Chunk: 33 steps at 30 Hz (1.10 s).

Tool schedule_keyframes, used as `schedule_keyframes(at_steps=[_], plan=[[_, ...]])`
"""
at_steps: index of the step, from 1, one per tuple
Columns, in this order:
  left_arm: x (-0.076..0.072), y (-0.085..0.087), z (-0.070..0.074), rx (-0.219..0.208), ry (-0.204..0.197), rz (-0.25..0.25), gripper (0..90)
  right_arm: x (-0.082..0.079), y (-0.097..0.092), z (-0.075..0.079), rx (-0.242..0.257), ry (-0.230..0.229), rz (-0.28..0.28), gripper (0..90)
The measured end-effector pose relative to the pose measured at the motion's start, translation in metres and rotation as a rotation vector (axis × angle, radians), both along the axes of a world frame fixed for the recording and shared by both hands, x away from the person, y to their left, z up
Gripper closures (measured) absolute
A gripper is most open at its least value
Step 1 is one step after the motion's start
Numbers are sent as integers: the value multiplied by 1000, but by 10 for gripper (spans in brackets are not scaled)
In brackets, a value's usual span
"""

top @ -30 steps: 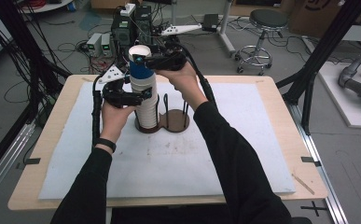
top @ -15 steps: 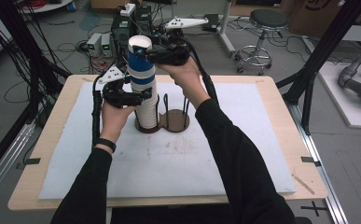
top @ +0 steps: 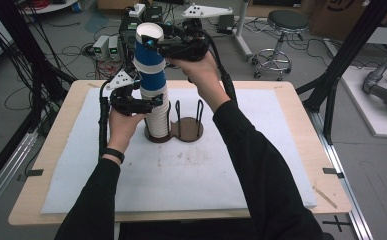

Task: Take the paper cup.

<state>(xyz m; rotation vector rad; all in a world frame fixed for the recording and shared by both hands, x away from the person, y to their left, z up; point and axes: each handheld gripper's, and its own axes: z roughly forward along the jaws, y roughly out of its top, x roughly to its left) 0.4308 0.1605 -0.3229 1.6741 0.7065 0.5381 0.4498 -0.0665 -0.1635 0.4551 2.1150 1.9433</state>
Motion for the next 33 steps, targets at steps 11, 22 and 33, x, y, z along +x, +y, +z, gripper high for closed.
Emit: schedule_keyframes(at_steps=[11,22,33], plan=[[0,0,0,0,0,0,113,-12,-20,19,-16,-34,12,301],[0,1,0,3,4,2,112,-33,-73,18,-39,-43,47,300],[0,2,0,-4,9,0,110,-56,-121,-3,-24,-42,65,300]])
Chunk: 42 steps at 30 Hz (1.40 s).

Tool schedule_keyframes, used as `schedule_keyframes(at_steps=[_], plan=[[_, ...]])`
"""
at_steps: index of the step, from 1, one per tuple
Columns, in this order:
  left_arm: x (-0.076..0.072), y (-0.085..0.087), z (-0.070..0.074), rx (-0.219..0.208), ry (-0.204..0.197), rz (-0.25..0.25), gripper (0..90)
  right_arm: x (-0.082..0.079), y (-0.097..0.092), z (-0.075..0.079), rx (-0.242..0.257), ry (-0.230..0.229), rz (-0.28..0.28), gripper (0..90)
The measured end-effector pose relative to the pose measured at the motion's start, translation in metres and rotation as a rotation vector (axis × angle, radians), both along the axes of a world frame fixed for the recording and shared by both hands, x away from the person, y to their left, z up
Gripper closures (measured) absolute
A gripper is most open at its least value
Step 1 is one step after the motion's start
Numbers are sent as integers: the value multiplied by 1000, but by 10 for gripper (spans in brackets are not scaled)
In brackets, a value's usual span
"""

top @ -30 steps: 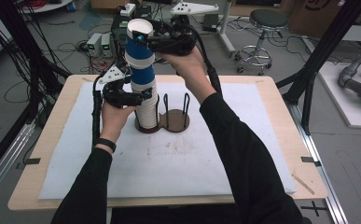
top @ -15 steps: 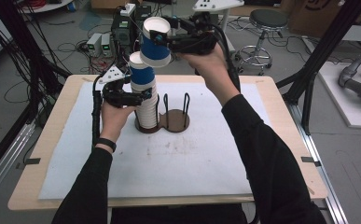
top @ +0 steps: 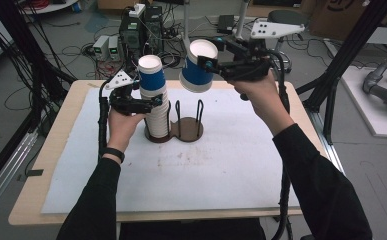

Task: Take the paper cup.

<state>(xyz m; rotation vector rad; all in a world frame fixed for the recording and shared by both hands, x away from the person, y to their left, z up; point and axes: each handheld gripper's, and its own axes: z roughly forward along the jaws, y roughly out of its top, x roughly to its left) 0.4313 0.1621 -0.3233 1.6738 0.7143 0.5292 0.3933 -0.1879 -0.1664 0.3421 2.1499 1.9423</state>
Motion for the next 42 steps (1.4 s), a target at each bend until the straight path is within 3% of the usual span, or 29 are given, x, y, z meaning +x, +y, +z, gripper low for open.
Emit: schedule_keyframes(at_steps=[7,10,17,31,42], plan=[[0,0,0,-1,1,-4,109,-11,-25,-24,-9,30,-1,301],[0,0,0,2,1,-1,109,-18,-35,-42,-7,48,3,301],[0,-1,0,-1,3,2,108,-27,-45,-72,-20,91,11,301],[0,-1,-1,3,3,1,108,-43,-54,-129,-51,147,17,302],[0,-2,-1,8,7,3,108,-55,-52,-162,-77,155,20,302]])
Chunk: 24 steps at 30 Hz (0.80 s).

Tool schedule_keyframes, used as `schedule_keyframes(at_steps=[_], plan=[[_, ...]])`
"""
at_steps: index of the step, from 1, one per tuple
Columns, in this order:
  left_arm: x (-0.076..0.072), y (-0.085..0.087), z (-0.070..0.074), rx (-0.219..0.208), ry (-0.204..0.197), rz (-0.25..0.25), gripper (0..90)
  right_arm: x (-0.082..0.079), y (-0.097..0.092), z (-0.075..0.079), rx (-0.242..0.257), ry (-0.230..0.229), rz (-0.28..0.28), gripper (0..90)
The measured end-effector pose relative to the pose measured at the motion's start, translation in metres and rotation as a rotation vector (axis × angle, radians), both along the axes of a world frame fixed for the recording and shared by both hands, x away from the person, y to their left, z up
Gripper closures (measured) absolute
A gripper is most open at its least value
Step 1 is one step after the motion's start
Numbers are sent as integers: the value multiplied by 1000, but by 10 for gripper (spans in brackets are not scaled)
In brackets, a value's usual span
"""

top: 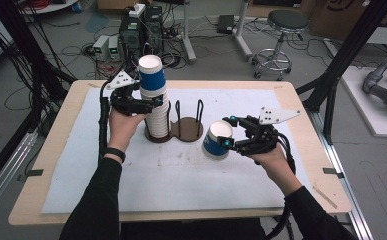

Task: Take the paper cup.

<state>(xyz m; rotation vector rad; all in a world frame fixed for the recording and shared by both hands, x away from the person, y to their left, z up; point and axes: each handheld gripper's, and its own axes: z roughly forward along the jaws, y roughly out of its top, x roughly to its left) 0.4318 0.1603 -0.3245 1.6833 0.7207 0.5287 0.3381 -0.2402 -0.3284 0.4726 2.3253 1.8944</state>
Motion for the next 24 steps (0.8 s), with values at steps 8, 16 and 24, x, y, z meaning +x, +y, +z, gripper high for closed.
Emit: schedule_keyframes(at_steps=[8,16,24], plan=[[0,-1,0,-9,5,1,105,-5,-1,-14,-10,21,-4,302],[-2,0,2,-8,0,15,91,-4,-5,-19,-6,30,-15,302],[-6,5,6,-16,-19,20,71,-2,-3,-23,-18,41,-8,302]])
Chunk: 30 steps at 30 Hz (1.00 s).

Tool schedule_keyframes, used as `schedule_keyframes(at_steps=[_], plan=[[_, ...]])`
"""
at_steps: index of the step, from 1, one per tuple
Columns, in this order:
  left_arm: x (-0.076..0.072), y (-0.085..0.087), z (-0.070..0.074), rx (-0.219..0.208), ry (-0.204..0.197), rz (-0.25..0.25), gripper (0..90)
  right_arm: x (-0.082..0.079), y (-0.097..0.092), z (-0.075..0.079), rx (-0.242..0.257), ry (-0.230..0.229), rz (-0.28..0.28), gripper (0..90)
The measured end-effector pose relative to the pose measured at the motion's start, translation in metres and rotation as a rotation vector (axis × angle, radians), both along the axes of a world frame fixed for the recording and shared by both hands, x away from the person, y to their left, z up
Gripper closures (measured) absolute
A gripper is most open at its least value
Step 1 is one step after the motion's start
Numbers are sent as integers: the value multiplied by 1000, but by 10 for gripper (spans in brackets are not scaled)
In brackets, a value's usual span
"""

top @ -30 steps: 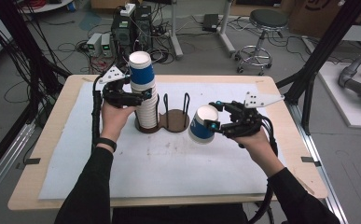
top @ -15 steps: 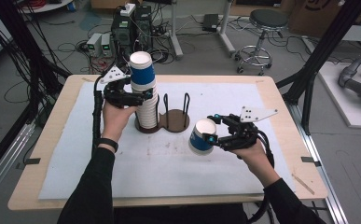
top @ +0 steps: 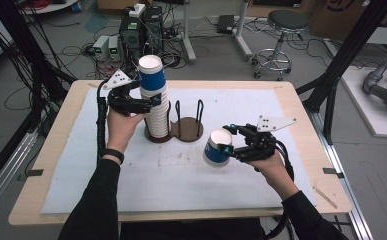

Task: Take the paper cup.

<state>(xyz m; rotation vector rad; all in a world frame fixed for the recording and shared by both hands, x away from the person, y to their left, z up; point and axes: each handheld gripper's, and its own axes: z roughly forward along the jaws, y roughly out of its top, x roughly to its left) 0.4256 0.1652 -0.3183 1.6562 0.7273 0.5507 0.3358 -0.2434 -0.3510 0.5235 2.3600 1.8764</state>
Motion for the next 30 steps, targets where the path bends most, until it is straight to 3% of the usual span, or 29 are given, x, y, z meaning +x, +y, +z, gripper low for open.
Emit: schedule_keyframes(at_steps=[7,19,26,30], plan=[[-6,7,6,-18,-16,-1,70,1,1,-2,-1,7,5,302],[-22,18,12,4,-23,-2,70,1,1,-2,-1,13,5,302],[-47,24,8,25,-41,7,71,2,0,-2,5,10,-1,302],[-66,23,3,12,-48,-12,71,2,0,-2,5,6,-2,302]])
